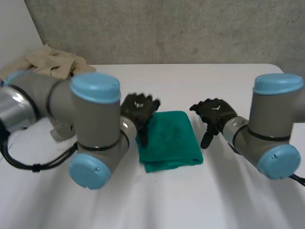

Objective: Fold the laundry.

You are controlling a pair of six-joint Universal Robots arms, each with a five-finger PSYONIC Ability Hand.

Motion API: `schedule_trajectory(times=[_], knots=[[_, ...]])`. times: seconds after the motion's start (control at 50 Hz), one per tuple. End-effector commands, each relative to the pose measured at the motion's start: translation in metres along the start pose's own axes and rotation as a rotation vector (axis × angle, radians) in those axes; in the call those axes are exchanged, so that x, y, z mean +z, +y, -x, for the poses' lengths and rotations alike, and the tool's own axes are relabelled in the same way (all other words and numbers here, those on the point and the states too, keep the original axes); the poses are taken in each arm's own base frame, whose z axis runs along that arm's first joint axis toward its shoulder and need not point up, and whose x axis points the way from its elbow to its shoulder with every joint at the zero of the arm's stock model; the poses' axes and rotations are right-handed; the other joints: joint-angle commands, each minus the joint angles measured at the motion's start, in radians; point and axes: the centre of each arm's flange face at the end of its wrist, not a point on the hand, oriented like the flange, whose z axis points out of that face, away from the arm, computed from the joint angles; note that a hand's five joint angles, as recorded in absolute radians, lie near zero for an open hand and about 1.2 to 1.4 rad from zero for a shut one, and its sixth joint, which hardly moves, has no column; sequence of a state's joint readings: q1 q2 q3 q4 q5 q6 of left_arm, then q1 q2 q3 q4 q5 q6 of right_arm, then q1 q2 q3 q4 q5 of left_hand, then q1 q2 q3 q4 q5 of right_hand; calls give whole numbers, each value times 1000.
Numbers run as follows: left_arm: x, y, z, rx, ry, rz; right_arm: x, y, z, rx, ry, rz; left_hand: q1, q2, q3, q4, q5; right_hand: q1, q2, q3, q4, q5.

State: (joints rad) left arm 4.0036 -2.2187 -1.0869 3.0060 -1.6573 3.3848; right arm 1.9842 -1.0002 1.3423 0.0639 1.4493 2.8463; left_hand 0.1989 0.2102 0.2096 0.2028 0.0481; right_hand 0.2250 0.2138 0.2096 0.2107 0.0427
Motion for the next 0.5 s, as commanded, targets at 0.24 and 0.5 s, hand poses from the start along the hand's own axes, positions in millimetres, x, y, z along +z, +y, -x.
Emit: schedule_trajectory(times=[0.24,0.5], knots=[[-38,-76,-17,-25,621,-331,-34,46,31,248,-103,-2,-21,-32,-31,-25,-44,-50,-39,-35,-36,-43],[-39,-75,-20,-52,629,-321,-1,59,53,210,-143,-17,-21,-32,-31,-25,-44,130,141,145,144,138]])
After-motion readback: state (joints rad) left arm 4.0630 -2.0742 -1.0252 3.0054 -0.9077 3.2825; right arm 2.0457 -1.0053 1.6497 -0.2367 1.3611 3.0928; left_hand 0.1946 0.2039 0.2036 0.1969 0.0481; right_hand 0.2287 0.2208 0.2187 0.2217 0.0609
